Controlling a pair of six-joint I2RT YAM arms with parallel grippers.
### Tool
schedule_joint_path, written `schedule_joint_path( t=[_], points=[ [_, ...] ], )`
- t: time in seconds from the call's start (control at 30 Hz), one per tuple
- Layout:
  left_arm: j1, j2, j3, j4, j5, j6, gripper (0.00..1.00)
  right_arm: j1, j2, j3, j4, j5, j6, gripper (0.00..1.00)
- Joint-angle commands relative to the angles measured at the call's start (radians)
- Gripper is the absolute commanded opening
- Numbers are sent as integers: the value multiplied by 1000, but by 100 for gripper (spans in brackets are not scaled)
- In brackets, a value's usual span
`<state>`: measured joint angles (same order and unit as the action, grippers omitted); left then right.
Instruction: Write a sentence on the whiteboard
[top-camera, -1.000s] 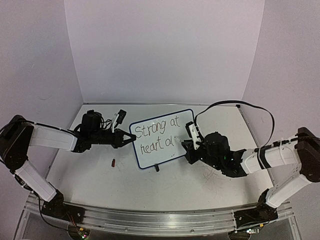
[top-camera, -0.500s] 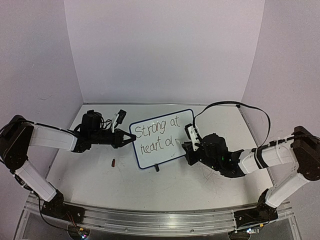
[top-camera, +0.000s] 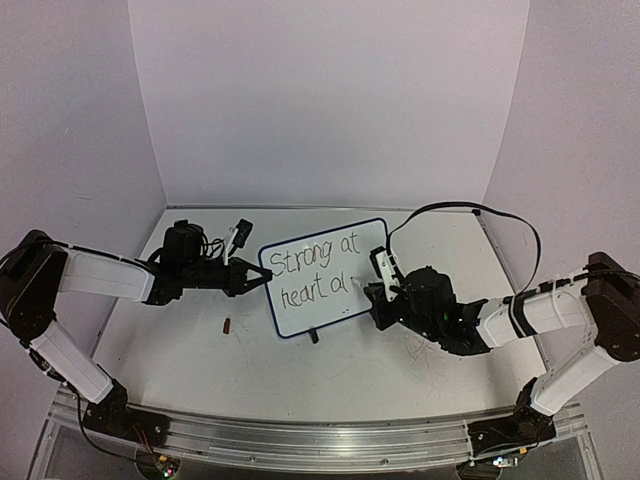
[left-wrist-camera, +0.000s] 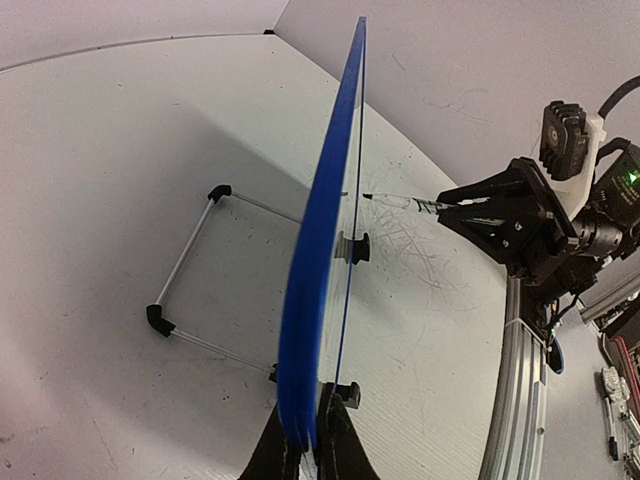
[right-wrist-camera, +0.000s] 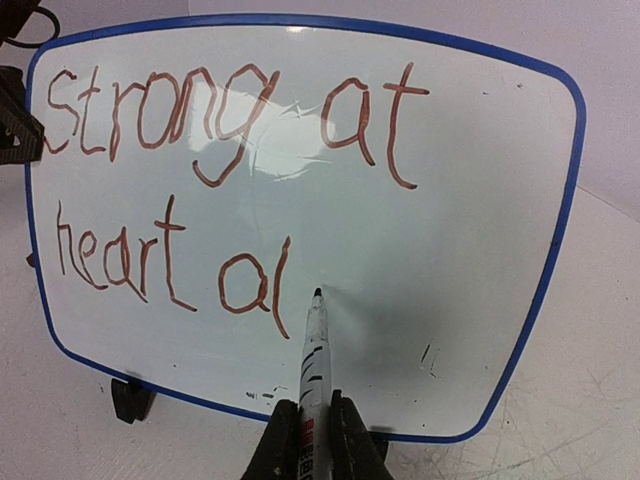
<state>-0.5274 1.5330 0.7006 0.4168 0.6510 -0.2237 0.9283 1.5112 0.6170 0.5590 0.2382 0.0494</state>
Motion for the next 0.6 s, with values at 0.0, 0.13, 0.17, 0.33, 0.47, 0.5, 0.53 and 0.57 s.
schedule_joint_path(
  t=[0.0,0.13,0.17,0.33,0.47,0.5,0.53,0.57],
  points=[
    [14,18,23,-71,-115,66,0,1,-6,14,34,23,10,0],
    [13,18,23,-70,-113,64,0,1,11,27,35,12,9,0],
    [13,18,23,-70,-113,65,0,2,17,31,35,17,8,0],
    [14,20,23,-69,-111,66,0,2,30,44,33,-3,-8,0],
    [13,23,24,-70,-110,66,0,2,30,46,48,-16,-18,0],
    [13,24,24,-70,-110,66,0,2,24,42,58,-22,-20,0],
    [13,25,24,-70,-110,66,0,3,20,40,63,-25,-21,0],
    [13,25,25,-69,-109,66,0,2,19,40,66,-27,-22,0]
  ],
)
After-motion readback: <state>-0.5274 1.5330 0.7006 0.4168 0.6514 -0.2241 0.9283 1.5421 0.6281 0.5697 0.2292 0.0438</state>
